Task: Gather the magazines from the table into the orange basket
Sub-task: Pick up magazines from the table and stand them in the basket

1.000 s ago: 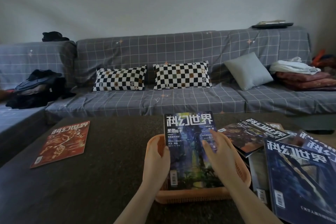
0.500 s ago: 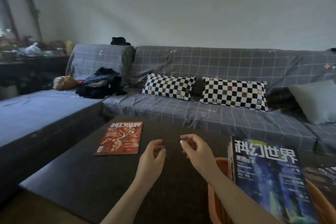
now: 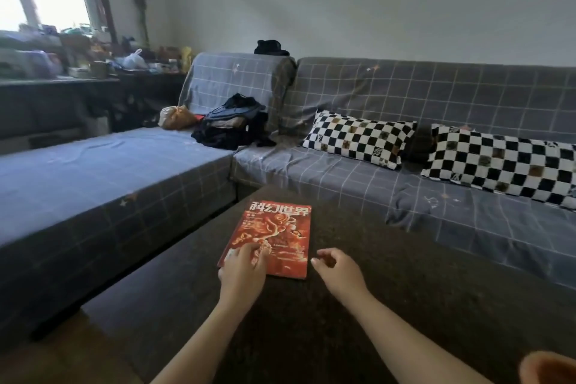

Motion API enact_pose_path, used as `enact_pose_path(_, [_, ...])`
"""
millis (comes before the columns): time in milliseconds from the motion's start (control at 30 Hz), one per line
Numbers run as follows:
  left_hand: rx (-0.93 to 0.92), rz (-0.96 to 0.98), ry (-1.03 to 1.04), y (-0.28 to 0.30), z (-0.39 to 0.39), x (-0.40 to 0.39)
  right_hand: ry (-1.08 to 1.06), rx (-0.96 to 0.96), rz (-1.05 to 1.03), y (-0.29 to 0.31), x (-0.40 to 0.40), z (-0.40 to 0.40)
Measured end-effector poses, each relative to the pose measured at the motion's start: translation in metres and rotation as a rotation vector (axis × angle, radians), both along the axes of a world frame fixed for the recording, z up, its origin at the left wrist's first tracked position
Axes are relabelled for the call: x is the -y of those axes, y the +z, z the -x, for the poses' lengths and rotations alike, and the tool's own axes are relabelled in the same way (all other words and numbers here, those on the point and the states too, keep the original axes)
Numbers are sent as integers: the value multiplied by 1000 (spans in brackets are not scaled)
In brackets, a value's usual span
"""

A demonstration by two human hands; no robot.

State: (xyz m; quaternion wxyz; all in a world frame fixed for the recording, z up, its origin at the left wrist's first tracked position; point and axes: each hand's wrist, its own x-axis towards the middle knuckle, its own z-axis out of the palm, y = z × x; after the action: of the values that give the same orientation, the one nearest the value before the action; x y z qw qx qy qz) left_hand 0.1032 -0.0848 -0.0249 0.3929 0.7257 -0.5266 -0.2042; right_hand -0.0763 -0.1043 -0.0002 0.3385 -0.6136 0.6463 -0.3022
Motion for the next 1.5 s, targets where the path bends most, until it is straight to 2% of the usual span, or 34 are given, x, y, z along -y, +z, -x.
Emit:
enact_pose_path(67, [115, -77, 39, -11, -14, 18, 25, 19, -60, -11, 14, -13])
enact_pose_path(167, [172, -212, 57, -24, -29, 38, 14, 74, -131, -24, 28, -30])
enact_pose_path(300, [231, -212, 157, -26, -40, 57, -48, 89, -129, -31, 39, -37])
enact_pose_path(400, [68, -304, 178, -18, -46, 61, -134, 51, -149, -28, 42, -31])
enact_pose_path(533, [-231, -367, 68, -3, -43, 54, -187, 22, -196, -24, 35, -20])
enact_pose_path(633, [-443, -309, -4, 1, -34, 32, -206, 100, -250, -20, 19, -12])
enact_pose_path(800, [-667, -137, -76, 8, -21, -26, -238, 290, -322, -6, -19, 10])
enact_pose_path(1000, [-734, 3, -134, 38, -6, -99, -154, 612, -332, 26, -83, 41])
enact_pose_path(1267, [-730, 128, -305, 95, 44, -183, -92, 652, -95, 76, -178, 102])
enact_pose_path(1500, [-797, 108, -462, 115, 124, -226, -147, 656, 101, 103, -251, 187])
